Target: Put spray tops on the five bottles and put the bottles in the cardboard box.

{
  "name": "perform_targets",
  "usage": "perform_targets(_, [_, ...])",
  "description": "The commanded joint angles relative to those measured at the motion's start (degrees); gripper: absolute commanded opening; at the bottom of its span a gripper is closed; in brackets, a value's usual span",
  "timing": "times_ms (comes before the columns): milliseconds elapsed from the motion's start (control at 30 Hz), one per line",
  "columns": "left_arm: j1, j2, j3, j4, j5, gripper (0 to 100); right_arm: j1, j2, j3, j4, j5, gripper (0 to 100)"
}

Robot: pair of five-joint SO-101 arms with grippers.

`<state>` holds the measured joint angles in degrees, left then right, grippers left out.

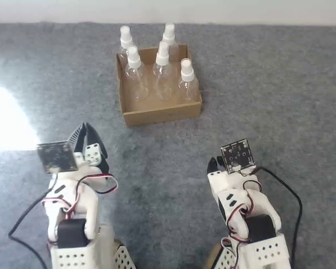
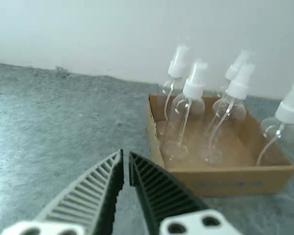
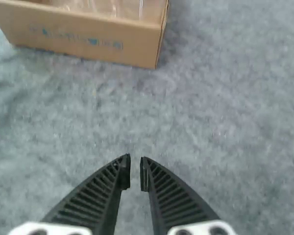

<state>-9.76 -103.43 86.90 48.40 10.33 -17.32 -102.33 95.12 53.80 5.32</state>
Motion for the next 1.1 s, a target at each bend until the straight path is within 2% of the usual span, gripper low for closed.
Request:
perform_targets(0, [0.18, -0.97, 4.26, -1.32, -6.51, 2, 1.01, -1.54, 1.32, 1.89, 0.35, 0.9])
perform_targets(167, [0.09, -0.7, 9.71, -1.14, -12.66, 2, 1.01, -1.54, 1.32, 4.7, 0.35, 0.9])
perform_targets(267, [-0.35, -0.79, 9.63, 2.2, -13.8, 2, 1.01, -1.54, 1.32, 7.96, 0.35, 0.9])
perform_targets(400, [0.0, -0.79, 9.63, 8.0, -13.71, 2, 1.01, -1.54, 1.32, 12.18, -0.09, 0.9])
perform_targets(533, [-0.09, -0.79, 9.63, 12.84, -13.63, 2, 1.01, -1.54, 1.32, 15.08, -6.59, 0.9])
perform_targets(700, [-0.18, -0.79, 9.63, 23.65, -13.63, 2, 1.01, -1.45, 1.32, 17.89, -8.18, 0.9])
perform_targets(1067, [-1.67, -0.7, 9.63, 23.82, -12.75, 1, 1.01, -1.45, 1.32, 21.05, -8.18, 0.9])
